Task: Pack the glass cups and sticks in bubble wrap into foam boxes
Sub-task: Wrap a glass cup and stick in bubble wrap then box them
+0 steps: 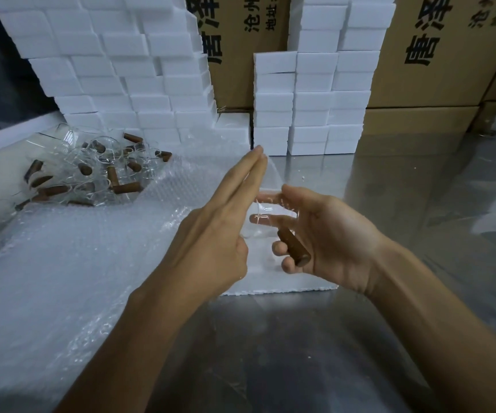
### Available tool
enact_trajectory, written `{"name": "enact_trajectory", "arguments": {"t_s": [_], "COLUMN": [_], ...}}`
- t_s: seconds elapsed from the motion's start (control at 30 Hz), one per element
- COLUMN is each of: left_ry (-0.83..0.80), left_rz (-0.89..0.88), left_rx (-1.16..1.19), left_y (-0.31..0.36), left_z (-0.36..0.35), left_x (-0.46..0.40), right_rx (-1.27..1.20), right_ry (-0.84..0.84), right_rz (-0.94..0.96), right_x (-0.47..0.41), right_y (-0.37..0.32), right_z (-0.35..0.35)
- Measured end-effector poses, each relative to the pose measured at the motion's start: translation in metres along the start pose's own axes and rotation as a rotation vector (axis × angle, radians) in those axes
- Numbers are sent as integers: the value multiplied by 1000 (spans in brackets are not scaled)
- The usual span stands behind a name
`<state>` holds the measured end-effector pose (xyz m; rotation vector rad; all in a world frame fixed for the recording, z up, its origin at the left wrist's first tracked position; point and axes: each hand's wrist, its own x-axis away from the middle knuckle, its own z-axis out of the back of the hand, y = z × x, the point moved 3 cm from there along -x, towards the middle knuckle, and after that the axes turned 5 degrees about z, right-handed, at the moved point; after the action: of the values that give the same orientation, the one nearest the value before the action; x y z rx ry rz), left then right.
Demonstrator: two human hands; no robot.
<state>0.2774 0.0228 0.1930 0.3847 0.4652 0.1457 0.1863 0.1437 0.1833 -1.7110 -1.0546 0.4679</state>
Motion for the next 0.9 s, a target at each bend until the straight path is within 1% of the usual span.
{"name": "enact_trajectory", "arguments": {"t_s": [0.17, 0.23, 0.33, 0.4, 0.43, 0.53, 0.57, 0.7, 0.8, 0.9], "left_ry": [-58, -68, -63, -56, -49, -36, -34, -37, -39, -39], "left_rz": [-88, -111, -135, -132, -135, -137, -135, -133, -141, -198], "left_rx": [-27, -20, 5, 12, 4, -56, -67, -54, -41, -34], "left_y": [10, 13, 16, 18, 20, 24, 24, 28, 36, 43], "left_z": [-5, -8, -9, -10, -11, -14, -15, -15, -18, -22], "left_x": [2, 3, 4, 4, 5, 6, 6, 7, 10, 12], "right_rx": [-43, 19, 154, 187, 235, 584, 629, 425, 332, 215], "right_ry": [4, -8, -91, -87, -72, 34, 46, 16, -7, -59], "right_rz": [64, 140, 274, 346, 383, 518, 538, 548, 561, 541], "right_x": [-4, -6, -7, -8, -9, -9, -10, -9, -10, -11], "right_y": [1, 1, -2, -3, -3, -2, -1, 1, 3, 6], "right_z": [0, 2, 1, 2, 2, 4, 4, 5, 6, 3]}}
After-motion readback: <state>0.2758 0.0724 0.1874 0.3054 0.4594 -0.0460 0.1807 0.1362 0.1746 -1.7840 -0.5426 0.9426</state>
